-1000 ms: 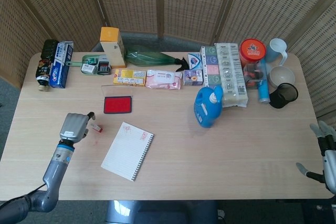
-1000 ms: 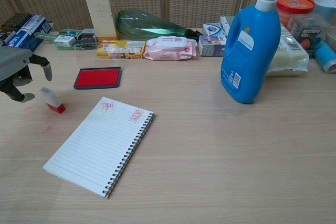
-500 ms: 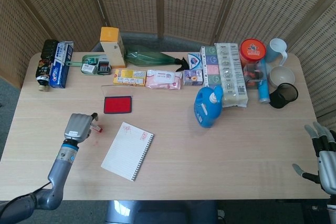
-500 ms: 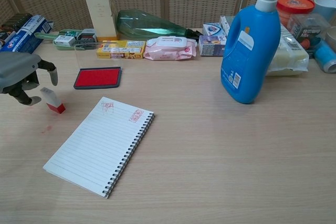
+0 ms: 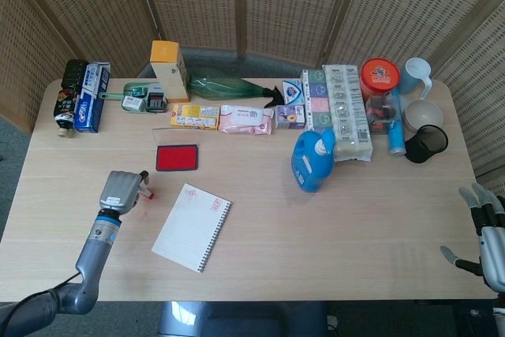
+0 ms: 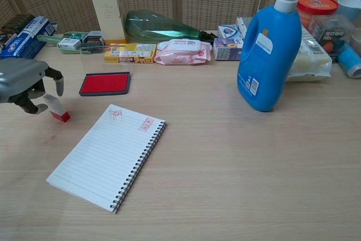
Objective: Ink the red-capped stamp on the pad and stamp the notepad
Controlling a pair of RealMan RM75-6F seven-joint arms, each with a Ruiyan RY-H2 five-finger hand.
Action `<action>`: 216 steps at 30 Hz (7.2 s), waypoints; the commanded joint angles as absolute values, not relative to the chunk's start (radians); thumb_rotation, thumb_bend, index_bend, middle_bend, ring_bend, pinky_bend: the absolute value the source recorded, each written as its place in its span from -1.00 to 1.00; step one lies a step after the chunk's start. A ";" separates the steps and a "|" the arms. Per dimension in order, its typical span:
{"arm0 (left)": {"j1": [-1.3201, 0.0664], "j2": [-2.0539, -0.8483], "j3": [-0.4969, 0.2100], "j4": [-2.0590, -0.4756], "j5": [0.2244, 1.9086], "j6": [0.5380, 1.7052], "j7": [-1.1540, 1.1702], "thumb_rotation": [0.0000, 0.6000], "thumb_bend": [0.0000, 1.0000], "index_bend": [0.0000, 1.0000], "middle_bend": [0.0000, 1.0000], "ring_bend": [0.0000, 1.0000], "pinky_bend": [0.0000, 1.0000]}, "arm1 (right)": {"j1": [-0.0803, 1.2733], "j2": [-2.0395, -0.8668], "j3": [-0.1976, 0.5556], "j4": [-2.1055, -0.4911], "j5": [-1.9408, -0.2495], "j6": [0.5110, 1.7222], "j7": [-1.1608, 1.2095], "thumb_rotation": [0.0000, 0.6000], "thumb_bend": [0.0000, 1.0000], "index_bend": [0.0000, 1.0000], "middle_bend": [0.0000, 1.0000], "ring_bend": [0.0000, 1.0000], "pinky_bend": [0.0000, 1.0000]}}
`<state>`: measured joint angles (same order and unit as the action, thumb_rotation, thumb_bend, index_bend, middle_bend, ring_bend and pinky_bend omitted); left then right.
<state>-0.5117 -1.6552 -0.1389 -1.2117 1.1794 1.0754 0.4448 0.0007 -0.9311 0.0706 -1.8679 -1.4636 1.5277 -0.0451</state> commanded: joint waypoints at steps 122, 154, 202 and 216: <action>-0.596 -1.448 0.173 -1.483 1.751 1.145 0.257 1.00 -0.23 0.32 1.00 1.00 1.00 | 0.057 -0.954 0.107 -1.840 -1.296 1.422 -0.078 1.00 -0.87 -0.88 -0.97 -1.00 -1.00; -0.613 -1.499 0.160 -1.542 1.787 0.984 0.590 1.00 -0.23 0.32 1.00 1.00 1.00 | 0.050 -0.937 0.105 -1.843 -1.311 1.430 -0.048 1.00 -0.87 -0.88 -0.97 -1.00 -1.00; -0.591 -1.455 0.107 -1.588 1.786 1.066 0.640 1.00 -0.23 0.32 1.00 1.00 1.00 | 0.046 -0.935 0.099 -1.848 -1.327 1.438 -0.049 1.00 -0.86 -0.88 -0.97 -1.00 -1.00; -0.556 -1.353 0.028 -1.574 1.636 1.100 0.563 1.00 -0.23 0.32 1.00 1.00 1.00 | 0.045 -0.938 0.093 -1.853 -1.338 1.439 -0.057 1.00 -0.86 -0.88 -0.97 -1.00 -1.00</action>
